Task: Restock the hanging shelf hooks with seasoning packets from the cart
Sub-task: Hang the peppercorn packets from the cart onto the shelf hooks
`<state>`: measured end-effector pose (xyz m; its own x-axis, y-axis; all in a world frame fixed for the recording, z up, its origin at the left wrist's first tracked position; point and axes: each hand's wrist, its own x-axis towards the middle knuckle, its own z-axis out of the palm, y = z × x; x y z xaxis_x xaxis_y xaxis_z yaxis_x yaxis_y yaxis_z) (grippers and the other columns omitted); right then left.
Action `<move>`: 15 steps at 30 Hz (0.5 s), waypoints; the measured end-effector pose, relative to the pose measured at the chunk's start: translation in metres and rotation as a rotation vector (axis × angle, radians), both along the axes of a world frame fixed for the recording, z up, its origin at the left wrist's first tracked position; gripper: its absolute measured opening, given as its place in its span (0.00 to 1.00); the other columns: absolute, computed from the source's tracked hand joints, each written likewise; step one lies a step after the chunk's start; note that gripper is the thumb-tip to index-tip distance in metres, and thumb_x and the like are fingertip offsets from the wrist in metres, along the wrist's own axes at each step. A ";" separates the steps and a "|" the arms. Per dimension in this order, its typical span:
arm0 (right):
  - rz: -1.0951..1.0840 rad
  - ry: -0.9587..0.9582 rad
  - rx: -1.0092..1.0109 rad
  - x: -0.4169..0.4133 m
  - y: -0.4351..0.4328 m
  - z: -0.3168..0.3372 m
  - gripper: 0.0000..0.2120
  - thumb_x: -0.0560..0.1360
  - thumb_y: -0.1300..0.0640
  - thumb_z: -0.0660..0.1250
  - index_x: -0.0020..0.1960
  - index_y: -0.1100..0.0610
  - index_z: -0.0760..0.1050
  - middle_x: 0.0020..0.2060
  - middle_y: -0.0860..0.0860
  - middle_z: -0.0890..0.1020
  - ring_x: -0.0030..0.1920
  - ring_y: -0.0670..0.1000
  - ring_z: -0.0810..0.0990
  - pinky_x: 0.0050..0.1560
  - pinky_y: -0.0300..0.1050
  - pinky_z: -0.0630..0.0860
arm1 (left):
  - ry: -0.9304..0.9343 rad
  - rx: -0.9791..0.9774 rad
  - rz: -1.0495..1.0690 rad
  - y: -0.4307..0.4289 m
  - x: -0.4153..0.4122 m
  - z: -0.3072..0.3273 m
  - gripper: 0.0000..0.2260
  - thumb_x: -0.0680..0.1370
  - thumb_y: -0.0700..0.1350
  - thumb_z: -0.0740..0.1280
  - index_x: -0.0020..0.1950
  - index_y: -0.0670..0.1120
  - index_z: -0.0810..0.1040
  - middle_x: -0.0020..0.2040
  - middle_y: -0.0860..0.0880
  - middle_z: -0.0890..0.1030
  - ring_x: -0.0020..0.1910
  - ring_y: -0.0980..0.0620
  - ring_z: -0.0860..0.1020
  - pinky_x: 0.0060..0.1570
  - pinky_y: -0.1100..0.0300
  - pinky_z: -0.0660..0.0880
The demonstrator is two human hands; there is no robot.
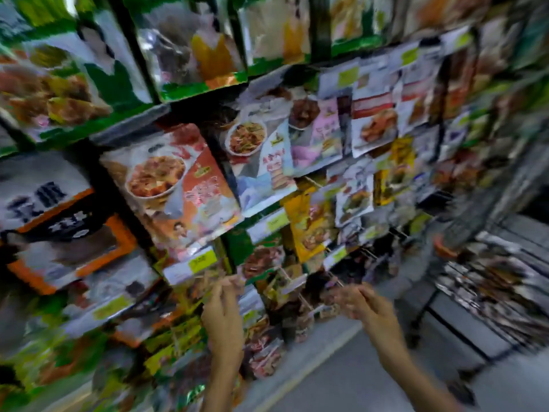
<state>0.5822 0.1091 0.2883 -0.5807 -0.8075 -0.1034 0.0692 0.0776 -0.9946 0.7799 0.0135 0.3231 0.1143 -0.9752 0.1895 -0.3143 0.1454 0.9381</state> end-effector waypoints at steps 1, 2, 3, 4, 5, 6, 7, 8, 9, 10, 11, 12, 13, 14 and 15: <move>-0.065 -0.005 0.054 -0.027 0.025 -0.018 0.12 0.80 0.62 0.60 0.46 0.66 0.80 0.40 0.62 0.84 0.38 0.53 0.82 0.34 0.34 0.76 | 0.037 0.110 -0.055 0.007 -0.027 -0.018 0.12 0.82 0.39 0.57 0.51 0.37 0.79 0.44 0.44 0.82 0.41 0.55 0.78 0.45 0.76 0.68; -0.123 -0.009 0.098 -0.054 0.050 -0.033 0.12 0.80 0.63 0.61 0.46 0.68 0.80 0.39 0.62 0.84 0.37 0.54 0.82 0.35 0.36 0.75 | 0.082 0.234 -0.107 0.014 -0.054 -0.037 0.11 0.82 0.37 0.58 0.51 0.35 0.78 0.46 0.39 0.82 0.43 0.48 0.79 0.50 0.65 0.72; -0.186 -0.017 0.139 -0.079 0.074 -0.047 0.11 0.79 0.63 0.61 0.45 0.68 0.80 0.38 0.62 0.84 0.37 0.56 0.82 0.35 0.39 0.76 | 0.142 0.365 -0.158 0.023 -0.080 -0.051 0.10 0.82 0.36 0.57 0.52 0.33 0.77 0.45 0.36 0.82 0.41 0.42 0.79 0.48 0.55 0.74; -0.256 -0.034 0.176 -0.103 0.098 -0.058 0.11 0.79 0.63 0.61 0.45 0.67 0.80 0.36 0.60 0.84 0.37 0.57 0.81 0.35 0.39 0.77 | 0.186 0.489 -0.211 0.033 -0.104 -0.065 0.09 0.82 0.35 0.57 0.52 0.32 0.76 0.42 0.37 0.81 0.37 0.42 0.78 0.42 0.52 0.73; -0.322 -0.058 0.208 -0.125 0.119 -0.068 0.11 0.79 0.63 0.62 0.45 0.66 0.80 0.34 0.57 0.85 0.36 0.57 0.82 0.34 0.38 0.78 | 0.197 0.580 -0.269 0.042 -0.129 -0.079 0.09 0.82 0.35 0.56 0.52 0.32 0.75 0.39 0.38 0.80 0.33 0.45 0.78 0.38 0.55 0.73; -0.374 -0.075 0.234 -0.146 0.137 -0.075 0.10 0.79 0.64 0.61 0.45 0.65 0.81 0.33 0.56 0.85 0.35 0.57 0.81 0.33 0.37 0.78 | 0.161 0.633 -0.335 0.052 -0.154 -0.092 0.10 0.82 0.35 0.56 0.52 0.32 0.75 0.39 0.39 0.79 0.31 0.49 0.79 0.37 0.57 0.72; -0.410 -0.085 0.257 -0.165 0.154 -0.081 0.10 0.80 0.65 0.61 0.45 0.65 0.80 0.33 0.56 0.85 0.34 0.57 0.81 0.33 0.37 0.78 | 0.115 0.664 -0.411 0.061 -0.179 -0.103 0.10 0.82 0.36 0.55 0.52 0.33 0.76 0.39 0.41 0.79 0.29 0.54 0.79 0.39 0.58 0.72; -0.434 -0.087 0.282 -0.182 0.168 -0.085 0.10 0.80 0.64 0.61 0.45 0.65 0.80 0.33 0.56 0.85 0.34 0.56 0.82 0.34 0.39 0.77 | 0.067 0.681 -0.477 0.069 -0.204 -0.112 0.11 0.82 0.36 0.55 0.51 0.34 0.76 0.39 0.41 0.79 0.29 0.55 0.79 0.39 0.58 0.72; -0.453 -0.084 0.304 -0.199 0.180 -0.089 0.11 0.80 0.63 0.61 0.45 0.64 0.80 0.33 0.56 0.85 0.34 0.55 0.82 0.35 0.41 0.77 | 0.038 0.704 -0.527 0.076 -0.230 -0.120 0.10 0.82 0.34 0.54 0.50 0.35 0.75 0.37 0.41 0.79 0.28 0.52 0.78 0.37 0.57 0.71; -0.471 -0.079 0.321 -0.214 0.191 -0.091 0.10 0.80 0.63 0.62 0.44 0.63 0.80 0.34 0.55 0.85 0.34 0.54 0.83 0.36 0.42 0.77 | 0.004 0.723 -0.572 0.082 -0.256 -0.125 0.10 0.82 0.33 0.54 0.50 0.35 0.74 0.36 0.41 0.78 0.28 0.49 0.77 0.34 0.58 0.70; -0.487 -0.072 0.333 -0.228 0.200 -0.092 0.10 0.79 0.62 0.62 0.43 0.62 0.80 0.34 0.55 0.85 0.34 0.54 0.83 0.37 0.42 0.77 | -0.044 0.717 -0.619 0.088 -0.279 -0.128 0.09 0.81 0.32 0.54 0.49 0.35 0.74 0.35 0.42 0.78 0.27 0.50 0.76 0.32 0.61 0.71; -0.503 -0.064 0.341 -0.244 0.206 -0.092 0.10 0.79 0.62 0.62 0.43 0.61 0.80 0.34 0.54 0.85 0.35 0.53 0.83 0.37 0.41 0.77 | -0.090 0.694 -0.655 0.091 -0.302 -0.130 0.09 0.81 0.32 0.55 0.49 0.36 0.75 0.35 0.43 0.79 0.27 0.52 0.76 0.29 0.65 0.71; -0.513 -0.057 0.348 -0.259 0.211 -0.092 0.10 0.79 0.61 0.63 0.43 0.60 0.80 0.35 0.54 0.85 0.35 0.53 0.83 0.37 0.40 0.77 | -0.123 0.650 -0.700 0.095 -0.323 -0.132 0.10 0.81 0.32 0.56 0.48 0.36 0.77 0.35 0.44 0.80 0.26 0.55 0.77 0.29 0.68 0.72; -0.515 -0.046 0.359 -0.275 0.213 -0.091 0.10 0.79 0.60 0.63 0.43 0.59 0.80 0.35 0.53 0.85 0.36 0.52 0.84 0.37 0.39 0.77 | -0.144 0.603 -0.745 0.097 -0.342 -0.132 0.10 0.81 0.34 0.58 0.48 0.38 0.78 0.35 0.46 0.80 0.27 0.59 0.78 0.30 0.69 0.73; -0.518 -0.035 0.372 -0.290 0.214 -0.090 0.09 0.79 0.59 0.63 0.43 0.58 0.80 0.36 0.53 0.85 0.36 0.52 0.84 0.38 0.39 0.77 | -0.164 0.565 -0.787 0.099 -0.362 -0.131 0.10 0.81 0.35 0.59 0.48 0.40 0.79 0.35 0.49 0.81 0.28 0.61 0.78 0.34 0.67 0.74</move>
